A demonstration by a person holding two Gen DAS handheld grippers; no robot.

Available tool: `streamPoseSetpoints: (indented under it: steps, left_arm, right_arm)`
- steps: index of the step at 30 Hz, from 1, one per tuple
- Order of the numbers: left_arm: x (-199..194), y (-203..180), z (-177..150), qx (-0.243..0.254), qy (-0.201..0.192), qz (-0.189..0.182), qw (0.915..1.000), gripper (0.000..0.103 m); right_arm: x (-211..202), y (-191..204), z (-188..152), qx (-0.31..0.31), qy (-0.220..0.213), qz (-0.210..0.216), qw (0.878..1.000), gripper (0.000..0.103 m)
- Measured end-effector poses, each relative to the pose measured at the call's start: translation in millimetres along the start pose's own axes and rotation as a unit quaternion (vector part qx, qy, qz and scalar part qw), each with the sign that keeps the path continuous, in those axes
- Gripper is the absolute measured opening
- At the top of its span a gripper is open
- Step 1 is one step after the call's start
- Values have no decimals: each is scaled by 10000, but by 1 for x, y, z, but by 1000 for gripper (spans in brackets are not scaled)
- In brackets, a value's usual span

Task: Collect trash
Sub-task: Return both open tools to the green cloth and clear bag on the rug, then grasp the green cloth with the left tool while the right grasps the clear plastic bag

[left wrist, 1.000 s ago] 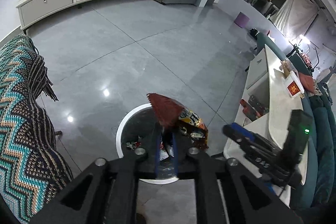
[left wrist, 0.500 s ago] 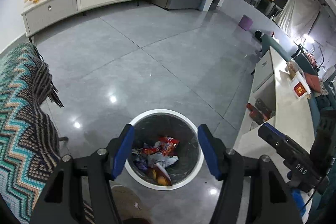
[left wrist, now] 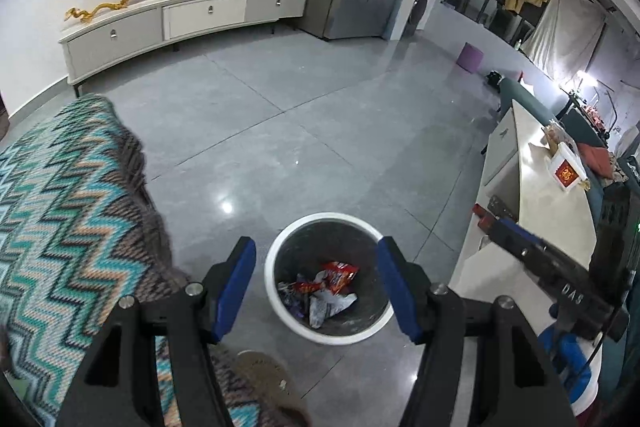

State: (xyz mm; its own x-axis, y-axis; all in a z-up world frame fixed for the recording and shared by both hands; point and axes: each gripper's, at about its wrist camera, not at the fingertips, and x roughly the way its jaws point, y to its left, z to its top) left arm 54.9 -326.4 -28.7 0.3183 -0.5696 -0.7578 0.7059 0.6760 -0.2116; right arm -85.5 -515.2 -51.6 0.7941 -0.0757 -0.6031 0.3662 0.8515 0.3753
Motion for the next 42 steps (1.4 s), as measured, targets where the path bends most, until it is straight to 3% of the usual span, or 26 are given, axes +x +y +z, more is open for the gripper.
streamPoseSetpoints:
  steps: [9, 17, 22, 30, 42]
  left_arm:
    - [-74, 53, -37, -203, -450, 558, 9972, 61]
    - [-145, 141, -92, -859, -826, 1290, 9845, 61]
    - [-172, 200, -130, -1197, -788, 1644, 9759, 61]
    - [-158, 234, -161, -1077, -340, 1789, 9774, 61]
    - [-133, 269, -183, -1483, -204, 1413, 9786, 61]
  right_arm:
    - [-3, 55, 4, -415, 0, 352, 9985, 44]
    - [13, 129, 0, -1036, 177, 855, 9908, 44]
    - [33, 186, -10, -1449, 418, 1254, 9806, 44]
    - [69, 272, -32, -2040, 929, 1787, 9580, 48]
    - [125, 348, -65, -2686, 1551, 2038, 9286, 48]
